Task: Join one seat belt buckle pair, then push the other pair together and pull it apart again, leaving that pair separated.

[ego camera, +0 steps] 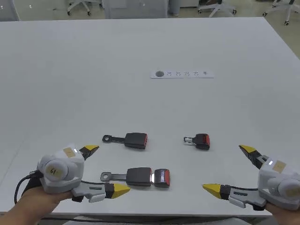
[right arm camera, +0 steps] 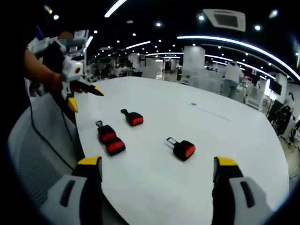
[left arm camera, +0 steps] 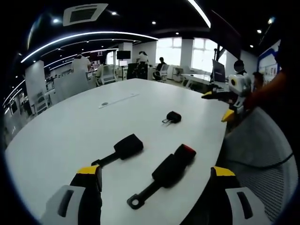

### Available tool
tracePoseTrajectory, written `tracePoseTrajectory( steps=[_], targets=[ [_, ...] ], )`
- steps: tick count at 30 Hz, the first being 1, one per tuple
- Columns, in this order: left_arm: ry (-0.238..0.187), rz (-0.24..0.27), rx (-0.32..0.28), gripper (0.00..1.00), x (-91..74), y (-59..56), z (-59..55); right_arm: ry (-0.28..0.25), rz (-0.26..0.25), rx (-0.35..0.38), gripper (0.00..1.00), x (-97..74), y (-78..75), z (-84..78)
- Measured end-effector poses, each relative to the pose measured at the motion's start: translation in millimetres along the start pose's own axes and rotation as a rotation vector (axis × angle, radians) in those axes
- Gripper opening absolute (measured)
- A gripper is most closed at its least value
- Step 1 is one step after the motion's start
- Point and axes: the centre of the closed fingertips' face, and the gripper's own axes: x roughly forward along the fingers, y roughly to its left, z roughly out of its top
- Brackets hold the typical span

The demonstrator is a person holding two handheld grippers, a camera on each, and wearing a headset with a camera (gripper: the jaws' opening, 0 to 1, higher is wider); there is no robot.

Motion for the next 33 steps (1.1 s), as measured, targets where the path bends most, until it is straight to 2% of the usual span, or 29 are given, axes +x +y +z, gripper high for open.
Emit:
tracePoseTrajectory(
  steps=[6, 9, 20, 33],
  targets=[
    [0.002, 0.011, -0.009, 0.98, -0.7, 2.0, -4.3, 0.002, -0.007, 0.01, 0.98, 1.7, 0.2, -0.7],
    [0.009, 0.028, -0.01, 0.98, -0.6, 4.1, -7.8, 0.005, -0.002, 0.016, 0.98, 4.5, 4.9, -2.0],
    [-0.01, 0.032, -0.031, 0.98, -3.3, 3.6, -5.5, 0.011, 0.008, 0.03, 0.99, 9.0, 9.3, -4.1],
    [-0.009, 0.041, -0.027, 0.97, -5.5, 6.0, -7.4, 0.006, 0.017, 0.039, 0.99, 8.7, 14.9, -4.6]
  ],
)
